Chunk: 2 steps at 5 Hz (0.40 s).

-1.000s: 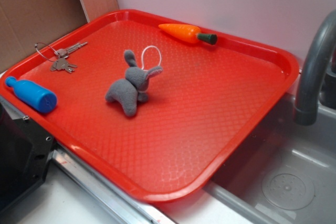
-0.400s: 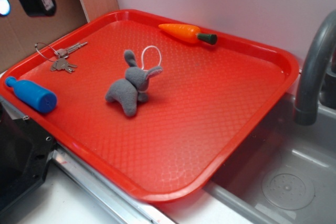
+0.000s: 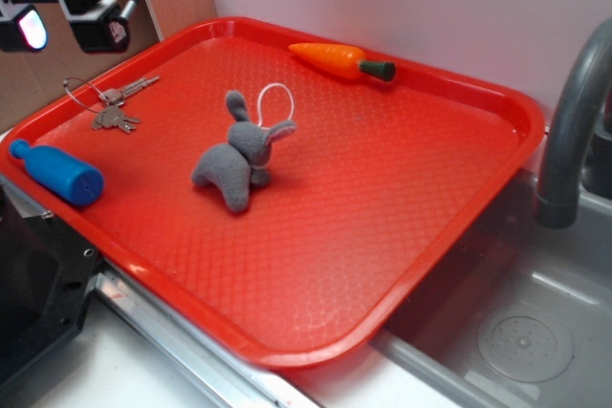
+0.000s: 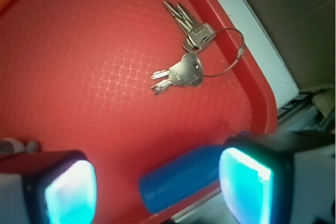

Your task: Grab the silver keys.

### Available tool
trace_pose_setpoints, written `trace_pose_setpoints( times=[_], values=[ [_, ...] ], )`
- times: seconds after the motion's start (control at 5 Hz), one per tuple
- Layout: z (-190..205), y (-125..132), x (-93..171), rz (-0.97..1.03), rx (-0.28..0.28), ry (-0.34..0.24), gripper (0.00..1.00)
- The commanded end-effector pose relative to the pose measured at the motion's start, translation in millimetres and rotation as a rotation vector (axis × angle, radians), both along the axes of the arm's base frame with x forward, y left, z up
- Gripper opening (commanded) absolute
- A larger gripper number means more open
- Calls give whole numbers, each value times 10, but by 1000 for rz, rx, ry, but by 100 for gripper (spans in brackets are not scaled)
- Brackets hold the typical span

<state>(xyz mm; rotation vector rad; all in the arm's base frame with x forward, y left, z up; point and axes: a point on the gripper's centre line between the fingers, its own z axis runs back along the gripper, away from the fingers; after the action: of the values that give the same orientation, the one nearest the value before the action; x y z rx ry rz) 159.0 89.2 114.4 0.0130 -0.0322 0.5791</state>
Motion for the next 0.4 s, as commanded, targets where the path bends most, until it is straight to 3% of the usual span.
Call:
trace_pose_setpoints(
  times=[0.0,0.2],
  values=[
    [1,318,161,87,-24,-50,100],
    [-56,388,219,118,-31,-36,100]
  ],
)
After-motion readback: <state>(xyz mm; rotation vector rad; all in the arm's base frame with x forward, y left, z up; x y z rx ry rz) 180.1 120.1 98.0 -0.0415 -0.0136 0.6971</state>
